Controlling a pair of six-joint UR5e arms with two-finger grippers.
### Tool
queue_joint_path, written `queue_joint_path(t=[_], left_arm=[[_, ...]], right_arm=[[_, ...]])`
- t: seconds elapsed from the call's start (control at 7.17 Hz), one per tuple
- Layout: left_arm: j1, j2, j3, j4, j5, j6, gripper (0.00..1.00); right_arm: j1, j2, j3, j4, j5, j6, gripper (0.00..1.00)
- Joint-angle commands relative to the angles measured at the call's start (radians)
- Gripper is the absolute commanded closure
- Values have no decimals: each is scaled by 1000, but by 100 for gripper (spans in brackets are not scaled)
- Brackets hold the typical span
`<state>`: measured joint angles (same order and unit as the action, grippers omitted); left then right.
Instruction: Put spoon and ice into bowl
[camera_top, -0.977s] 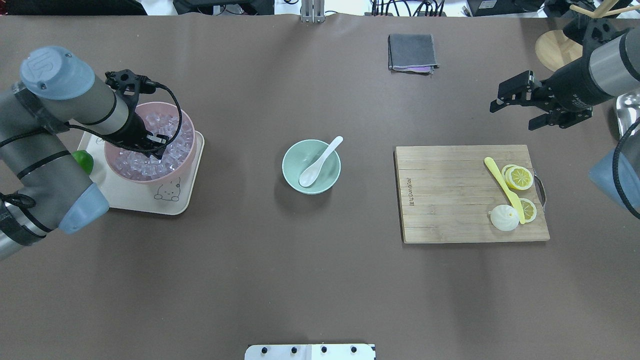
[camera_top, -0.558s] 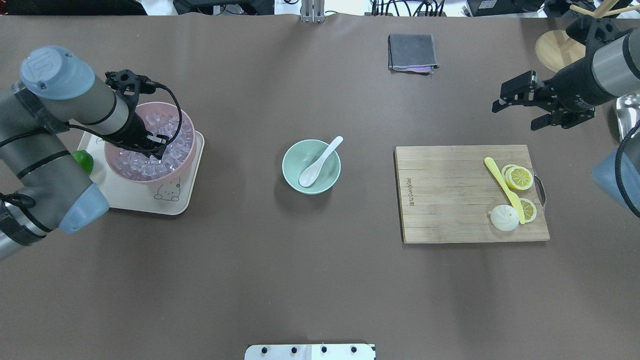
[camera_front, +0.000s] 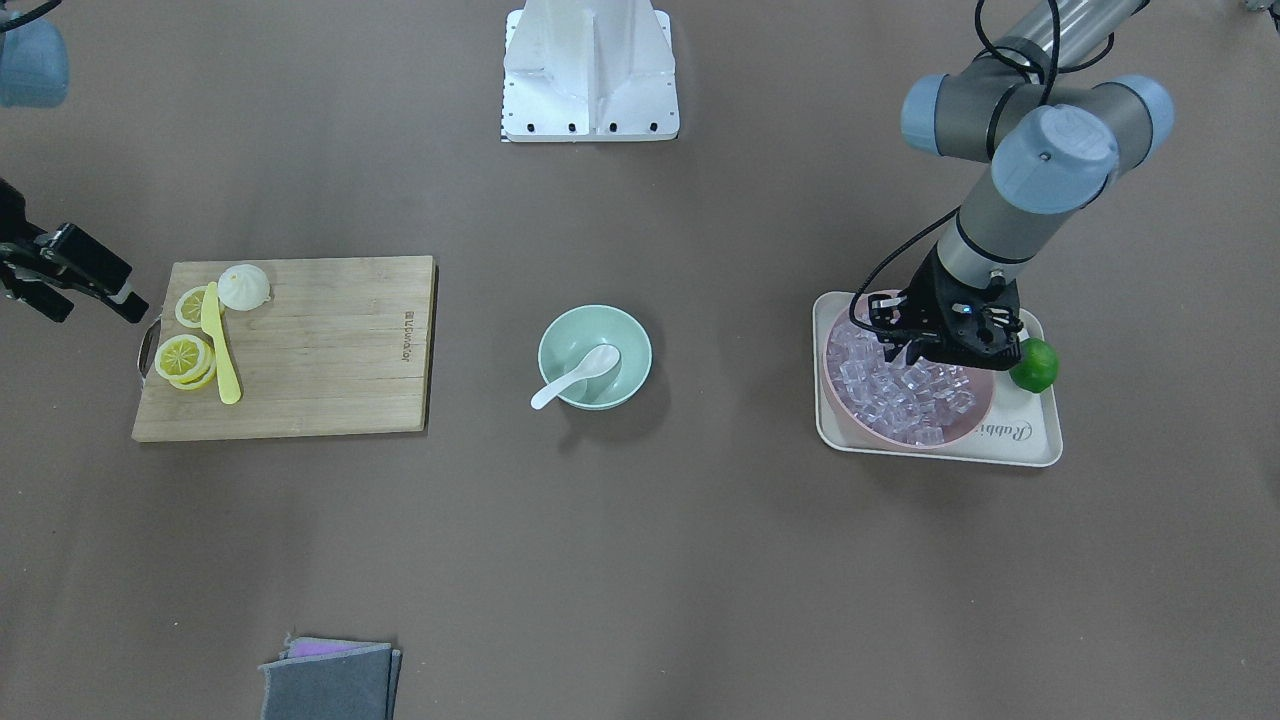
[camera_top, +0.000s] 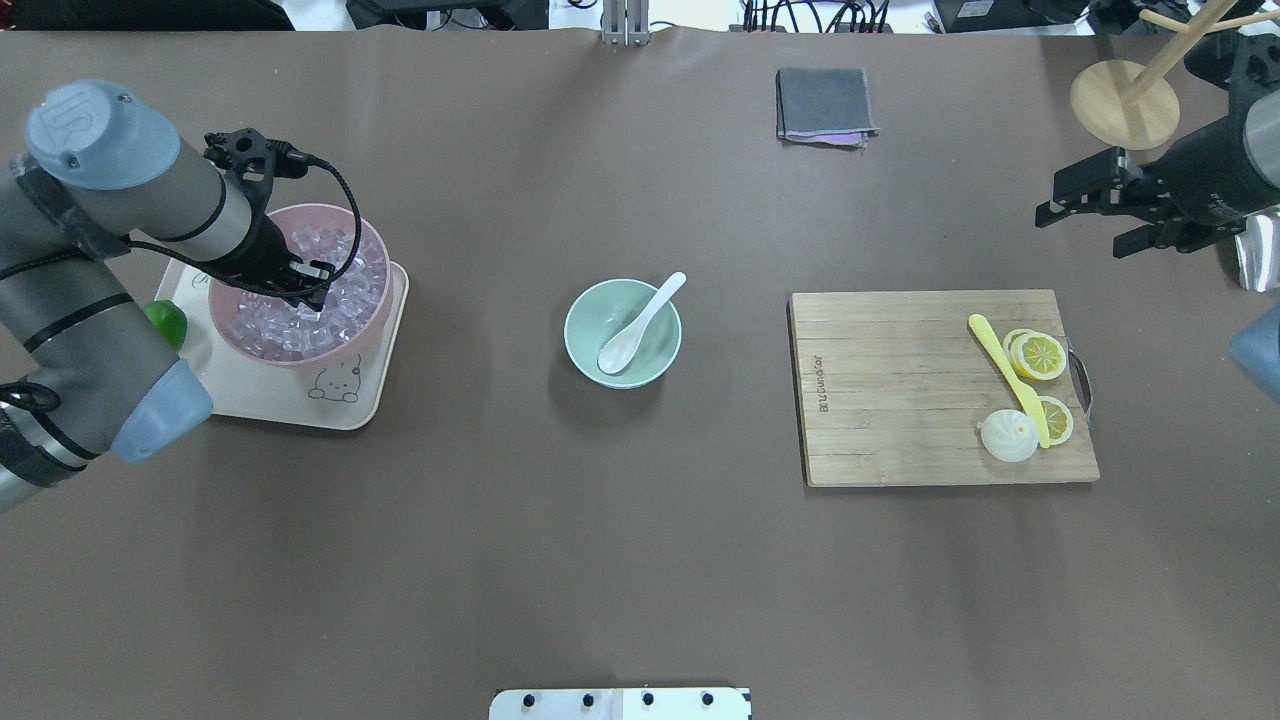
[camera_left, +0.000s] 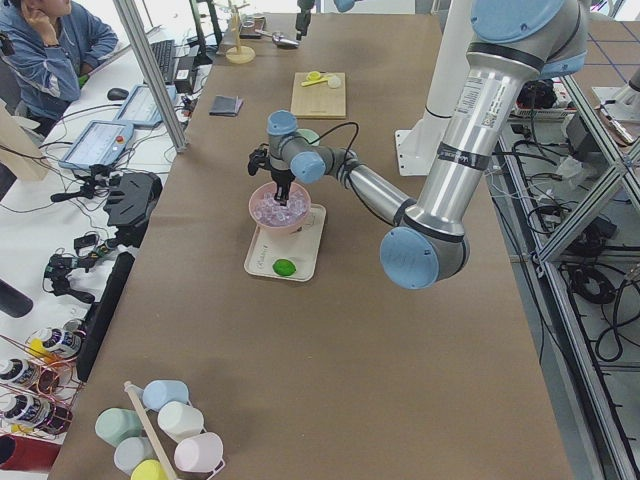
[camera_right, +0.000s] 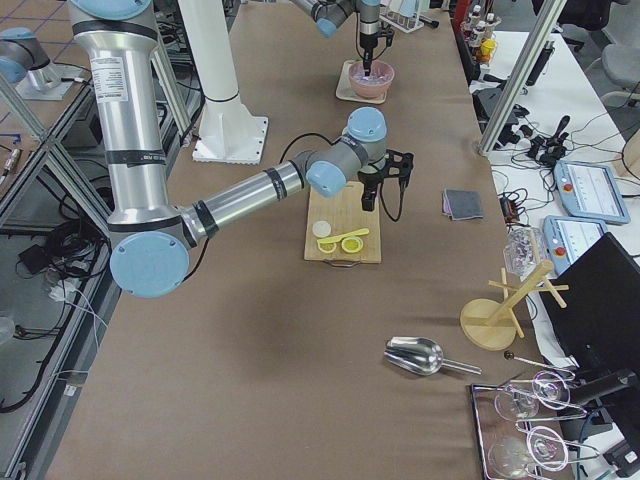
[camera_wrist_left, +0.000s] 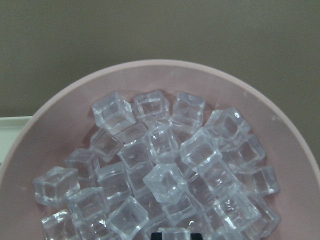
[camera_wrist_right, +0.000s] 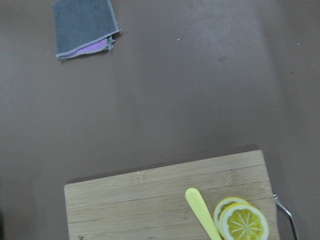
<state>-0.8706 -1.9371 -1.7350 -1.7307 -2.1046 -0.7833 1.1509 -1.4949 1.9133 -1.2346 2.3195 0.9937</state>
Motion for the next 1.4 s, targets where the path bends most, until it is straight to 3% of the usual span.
queue_joint_path(t=[0.0,0.42,0.7,0.98,1.26], left_arm=[[-33,-55,-32,56,-48,-16,100],[80,-250,18,80,-37,-239,100],[181,-420,138,71,81,-379,100],[229,-547,276,66,119,-445,100],[278,-542,314,31,178,-453,100]], right_arm=[[67,-88,1,-5,0,-190,0],[102,-207,44,-6,0,-314,0],[153,-274,43,-17,-3,-456,0],[225,-295,44,-87,-2,-597,0],[248,-312,44,-108,-2,-639,0]])
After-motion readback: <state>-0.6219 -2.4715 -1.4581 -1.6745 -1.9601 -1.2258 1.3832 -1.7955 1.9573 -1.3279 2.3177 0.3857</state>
